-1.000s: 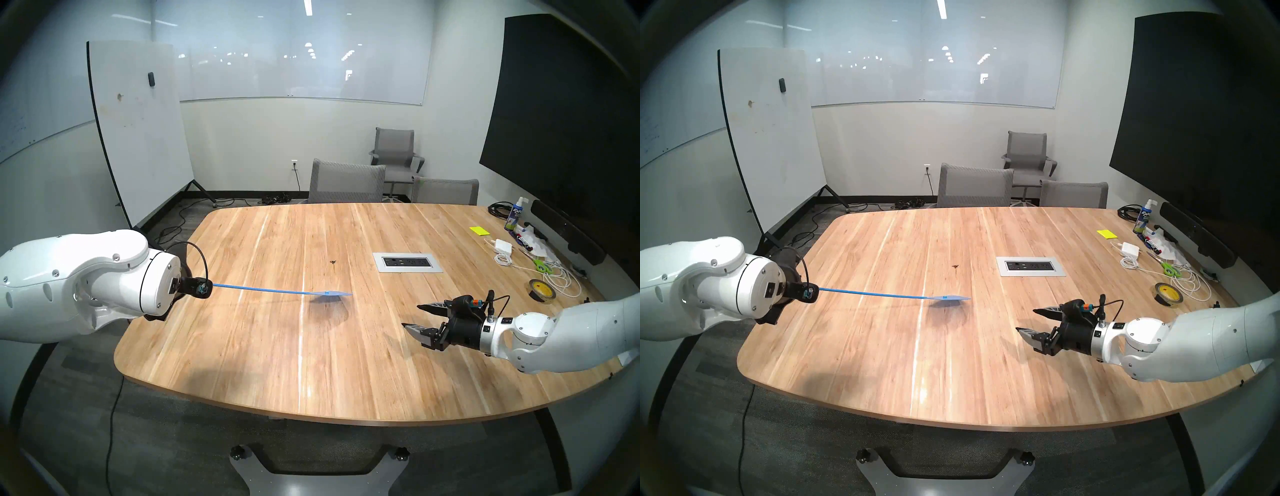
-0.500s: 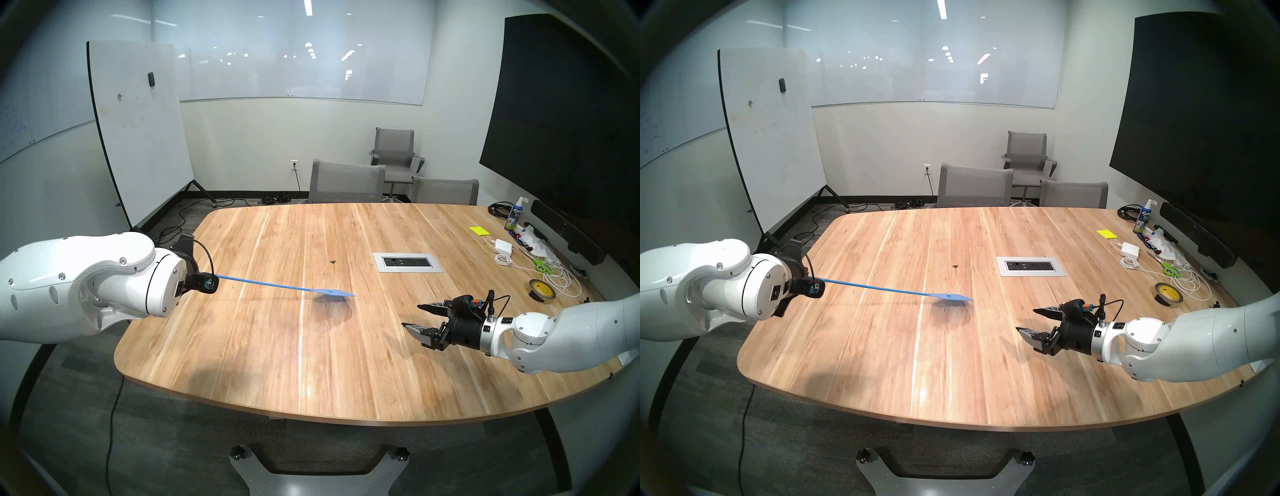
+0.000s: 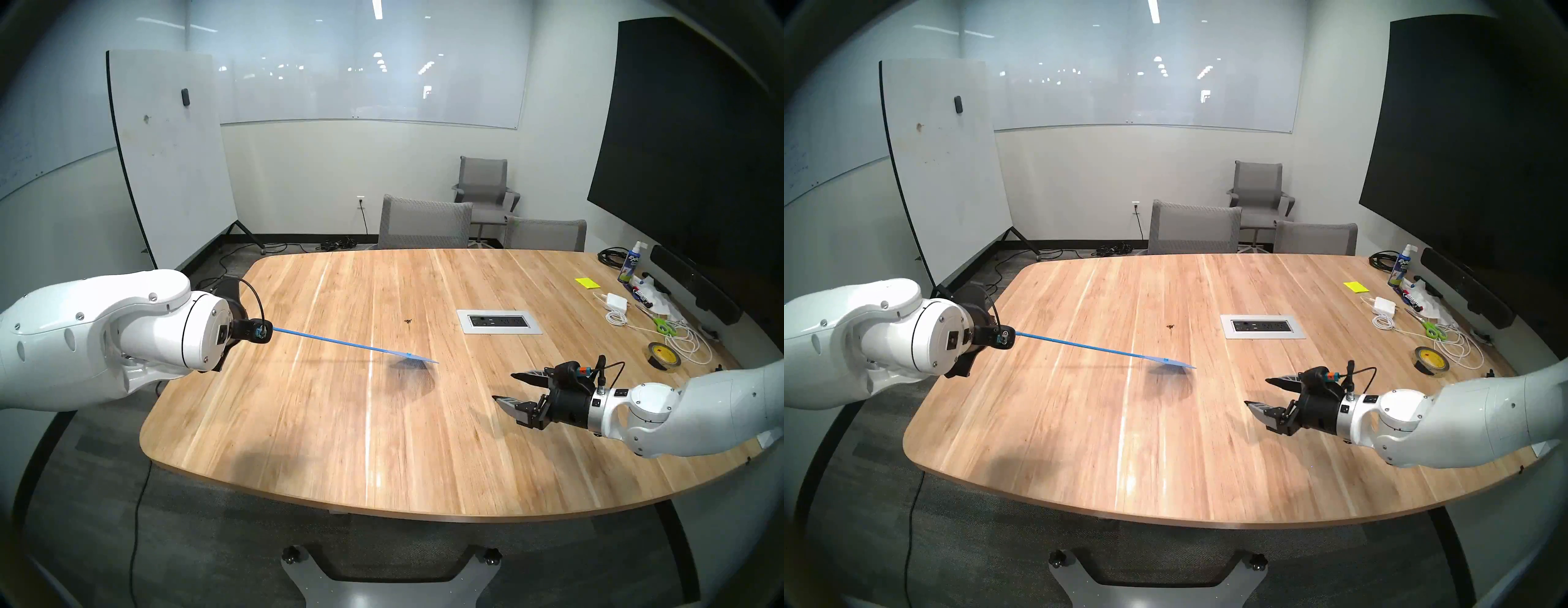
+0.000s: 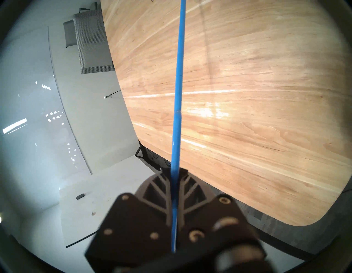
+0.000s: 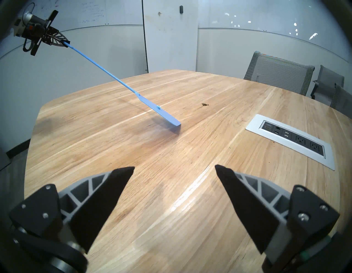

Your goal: Swat a bug on table

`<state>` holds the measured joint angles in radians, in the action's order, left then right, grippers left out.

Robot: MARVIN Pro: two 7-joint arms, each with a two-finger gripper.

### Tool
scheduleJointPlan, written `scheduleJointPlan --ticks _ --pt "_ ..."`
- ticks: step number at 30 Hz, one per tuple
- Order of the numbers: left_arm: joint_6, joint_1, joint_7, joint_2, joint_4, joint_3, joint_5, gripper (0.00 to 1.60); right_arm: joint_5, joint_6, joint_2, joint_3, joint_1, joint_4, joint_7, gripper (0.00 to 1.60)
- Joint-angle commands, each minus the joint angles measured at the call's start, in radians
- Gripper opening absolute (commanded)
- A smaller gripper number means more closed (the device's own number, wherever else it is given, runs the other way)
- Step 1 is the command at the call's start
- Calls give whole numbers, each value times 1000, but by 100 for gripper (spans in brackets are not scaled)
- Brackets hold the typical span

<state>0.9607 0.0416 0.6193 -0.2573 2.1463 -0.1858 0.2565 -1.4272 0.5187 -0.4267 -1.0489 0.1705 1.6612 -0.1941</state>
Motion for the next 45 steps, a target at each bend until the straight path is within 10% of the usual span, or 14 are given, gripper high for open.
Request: scheduleJointPlan --ticks 1,45 --pt "-1 19 -74 -28 -26 49 -47 0 -1 4 0 9 11 -1 0 160" --pt "-1 189 -567 -128 -199 230 -484 0 1 3 1 11 10 -1 0 160"
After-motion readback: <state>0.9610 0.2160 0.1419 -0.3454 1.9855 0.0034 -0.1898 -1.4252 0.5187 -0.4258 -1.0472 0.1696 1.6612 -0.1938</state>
